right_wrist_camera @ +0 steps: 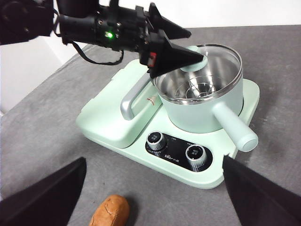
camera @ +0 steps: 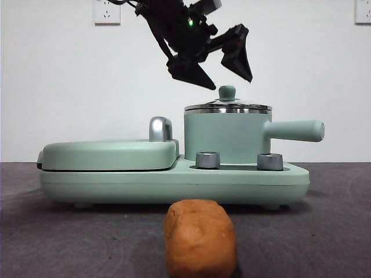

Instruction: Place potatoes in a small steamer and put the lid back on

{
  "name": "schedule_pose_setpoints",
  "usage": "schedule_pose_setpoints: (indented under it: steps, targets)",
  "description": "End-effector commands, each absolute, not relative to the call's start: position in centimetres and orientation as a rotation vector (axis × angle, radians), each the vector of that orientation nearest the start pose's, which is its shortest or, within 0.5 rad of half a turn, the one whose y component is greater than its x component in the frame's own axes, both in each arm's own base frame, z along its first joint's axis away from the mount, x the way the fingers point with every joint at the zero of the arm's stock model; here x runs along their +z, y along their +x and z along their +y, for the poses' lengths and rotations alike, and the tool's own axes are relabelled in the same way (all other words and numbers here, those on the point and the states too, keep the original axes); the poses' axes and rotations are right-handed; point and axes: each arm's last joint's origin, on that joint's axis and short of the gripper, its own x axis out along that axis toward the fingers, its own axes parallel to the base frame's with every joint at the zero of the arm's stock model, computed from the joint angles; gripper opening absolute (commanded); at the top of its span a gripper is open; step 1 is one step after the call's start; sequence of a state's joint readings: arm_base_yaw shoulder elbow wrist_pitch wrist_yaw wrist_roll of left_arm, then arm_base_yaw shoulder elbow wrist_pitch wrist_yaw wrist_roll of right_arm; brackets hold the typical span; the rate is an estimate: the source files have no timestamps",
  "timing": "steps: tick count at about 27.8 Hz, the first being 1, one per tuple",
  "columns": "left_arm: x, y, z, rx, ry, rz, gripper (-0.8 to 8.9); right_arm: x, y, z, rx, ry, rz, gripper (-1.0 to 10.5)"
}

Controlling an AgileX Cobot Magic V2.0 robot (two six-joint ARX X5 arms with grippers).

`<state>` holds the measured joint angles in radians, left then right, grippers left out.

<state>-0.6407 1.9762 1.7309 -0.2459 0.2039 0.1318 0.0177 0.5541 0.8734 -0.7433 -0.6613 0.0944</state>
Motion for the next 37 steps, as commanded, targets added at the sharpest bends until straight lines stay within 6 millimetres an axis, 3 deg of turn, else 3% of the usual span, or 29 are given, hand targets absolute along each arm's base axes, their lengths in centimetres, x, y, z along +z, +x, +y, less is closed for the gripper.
schedule_pose_setpoints:
  steps: [1,6,17,22,27,37]
  targets:
    - [29.0,37.3,-28.9,-0.863,0.241,0.444,4.92,34.4,9.1,2.0,0.655,0.231,0.427,4.6]
    - [28.4,37.6,-29.1,-0.863,0.242,0.450,4.68,34.4,9.1,2.0,0.655,0.231,0.429,4.6]
    - [28.4,37.6,-29.1,-0.863,0.241,0.445,1.83,34.4,9.1,2.0,0.654,0.233,0.433,4.6]
    - [28.4,37.6,-29.1,-0.863,0.242,0.450,1.76,34.4,9.1,2.0,0.654,0.233,0.433,4.6]
    - [28.1,37.4,-29.0,-0.863,0.249,0.482,0.78,34.4,9.1,2.0,0.654,0.233,0.433,4.6]
    - [29.3,37.6,-29.1,-0.858,0.219,0.438,0.78,34.4,9.1,2.0,0.654,0.233,0.434,4.6]
